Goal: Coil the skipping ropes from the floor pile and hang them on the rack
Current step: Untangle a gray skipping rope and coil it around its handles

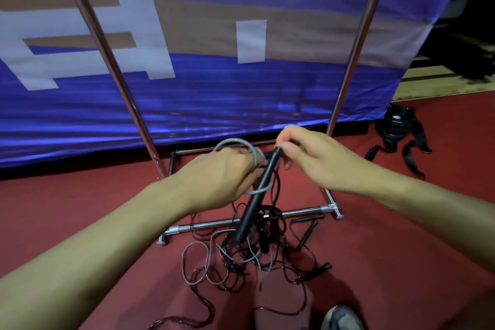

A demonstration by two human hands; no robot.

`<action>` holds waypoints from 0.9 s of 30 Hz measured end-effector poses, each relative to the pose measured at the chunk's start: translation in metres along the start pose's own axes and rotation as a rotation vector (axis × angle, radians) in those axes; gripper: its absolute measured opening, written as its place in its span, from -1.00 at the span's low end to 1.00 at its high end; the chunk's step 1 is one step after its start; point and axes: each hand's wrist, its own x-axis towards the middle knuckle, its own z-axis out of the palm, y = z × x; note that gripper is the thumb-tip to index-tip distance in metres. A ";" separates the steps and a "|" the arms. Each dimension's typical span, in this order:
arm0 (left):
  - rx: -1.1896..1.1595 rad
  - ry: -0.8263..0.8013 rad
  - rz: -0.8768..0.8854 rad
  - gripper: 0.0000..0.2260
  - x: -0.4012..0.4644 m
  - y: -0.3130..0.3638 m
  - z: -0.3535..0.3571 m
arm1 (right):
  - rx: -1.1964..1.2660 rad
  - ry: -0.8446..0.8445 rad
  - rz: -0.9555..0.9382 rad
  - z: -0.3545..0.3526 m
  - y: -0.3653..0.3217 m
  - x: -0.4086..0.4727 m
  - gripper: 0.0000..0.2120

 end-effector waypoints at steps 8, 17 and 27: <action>0.054 -0.054 -0.020 -0.84 -0.004 -0.007 0.004 | 0.077 -0.354 0.125 -0.010 -0.001 -0.002 -0.48; -0.291 -0.101 -0.026 -0.76 -0.010 -0.020 -0.009 | 0.616 -0.095 0.151 -0.015 0.013 -0.004 -0.62; -0.392 -0.302 -0.043 -0.79 -0.007 -0.015 -0.017 | 0.650 0.216 0.251 0.010 -0.009 0.009 -0.72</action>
